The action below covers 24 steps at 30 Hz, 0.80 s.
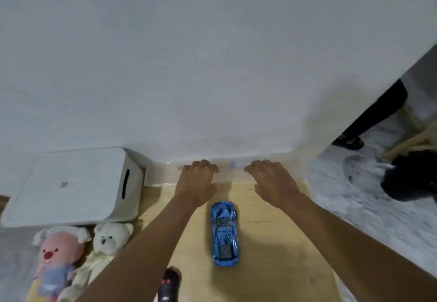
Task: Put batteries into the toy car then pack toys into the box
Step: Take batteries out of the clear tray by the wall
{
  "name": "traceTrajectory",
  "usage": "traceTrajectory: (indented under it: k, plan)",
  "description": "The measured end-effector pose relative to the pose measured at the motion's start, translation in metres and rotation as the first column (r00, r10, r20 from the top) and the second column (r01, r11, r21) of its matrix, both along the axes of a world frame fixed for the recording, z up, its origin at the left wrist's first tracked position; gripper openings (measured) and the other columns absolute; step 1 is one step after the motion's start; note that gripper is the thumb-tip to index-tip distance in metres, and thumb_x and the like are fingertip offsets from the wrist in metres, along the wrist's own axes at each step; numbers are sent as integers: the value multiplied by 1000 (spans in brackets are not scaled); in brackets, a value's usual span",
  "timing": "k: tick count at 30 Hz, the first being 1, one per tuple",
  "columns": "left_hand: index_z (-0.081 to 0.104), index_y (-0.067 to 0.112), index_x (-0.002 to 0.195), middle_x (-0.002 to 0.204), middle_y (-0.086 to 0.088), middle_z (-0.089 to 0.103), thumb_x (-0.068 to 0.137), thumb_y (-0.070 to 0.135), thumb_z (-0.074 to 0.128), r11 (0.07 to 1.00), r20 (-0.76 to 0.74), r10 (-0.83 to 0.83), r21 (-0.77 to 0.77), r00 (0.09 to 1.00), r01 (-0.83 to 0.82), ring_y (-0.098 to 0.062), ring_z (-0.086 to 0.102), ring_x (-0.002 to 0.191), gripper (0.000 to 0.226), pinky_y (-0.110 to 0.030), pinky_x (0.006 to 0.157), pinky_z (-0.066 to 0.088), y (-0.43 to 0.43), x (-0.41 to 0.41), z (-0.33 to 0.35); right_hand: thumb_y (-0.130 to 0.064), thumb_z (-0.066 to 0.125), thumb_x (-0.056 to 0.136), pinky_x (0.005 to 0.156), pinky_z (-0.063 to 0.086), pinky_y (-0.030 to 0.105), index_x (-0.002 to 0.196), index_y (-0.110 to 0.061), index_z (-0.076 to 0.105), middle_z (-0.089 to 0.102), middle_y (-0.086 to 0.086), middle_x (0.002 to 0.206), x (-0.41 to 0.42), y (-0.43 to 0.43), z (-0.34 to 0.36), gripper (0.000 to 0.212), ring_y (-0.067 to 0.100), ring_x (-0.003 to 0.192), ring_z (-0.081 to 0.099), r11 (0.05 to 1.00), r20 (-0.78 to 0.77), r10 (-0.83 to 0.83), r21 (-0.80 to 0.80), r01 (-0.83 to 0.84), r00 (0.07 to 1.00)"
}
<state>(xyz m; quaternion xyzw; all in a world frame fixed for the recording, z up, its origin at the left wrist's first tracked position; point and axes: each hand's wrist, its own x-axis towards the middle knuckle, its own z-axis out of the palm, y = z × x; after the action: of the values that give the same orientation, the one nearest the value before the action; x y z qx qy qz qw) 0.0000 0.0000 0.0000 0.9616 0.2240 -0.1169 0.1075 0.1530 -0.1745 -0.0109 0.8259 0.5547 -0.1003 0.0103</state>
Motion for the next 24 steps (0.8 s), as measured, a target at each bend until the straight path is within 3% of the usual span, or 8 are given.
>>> traceTrajectory:
  k: [5,8,11,14,18,24]
  plan:
    - [53,27,142,148,1,50,93,24,62,997,-37,-45,60,998,47,-22,45,137,50,-38,112,35,-1,17,-22,1,80,60,82,54,40,121,-15,67,67,8,120,10,9,-22,65,29,104,66,997,32,8,-79,-5,999]
    - [55,22,140,142,-3,55,90,20,65,990,-28,-77,120,997,79,-24,54,128,52,-38,108,39,-3,22,-34,7,80,51,75,57,39,114,-14,69,69,8,109,13,9,-33,67,30,94,68,1000,44,6,-29,-4,999]
    - [67,17,120,112,-5,68,73,15,80,978,8,-104,182,995,101,-26,69,97,48,-38,89,51,-5,24,-39,11,77,51,67,58,39,112,-13,67,67,8,102,15,13,-36,66,31,89,66,1000,58,23,-19,-22,998]
    - [71,14,96,83,-5,66,53,11,89,958,44,-166,244,985,151,-25,67,67,47,-36,69,54,-3,27,-46,10,81,44,48,53,35,108,-11,67,66,8,96,16,16,-37,69,31,82,65,1000,93,29,-2,-29,995]
    - [69,12,86,72,-6,63,45,1,85,939,57,-210,290,976,185,-24,63,55,45,-33,61,53,-4,28,-46,8,85,40,39,48,35,109,-9,66,65,9,93,17,16,-39,73,31,79,65,998,104,63,-28,-60,993]
    - [71,13,80,68,-4,61,29,-1,90,950,3,-209,240,978,202,-20,59,47,56,-25,40,46,-10,29,-41,0,91,38,39,50,34,106,-10,67,66,8,92,16,17,-38,72,31,80,65,995,88,86,-53,-82,992]
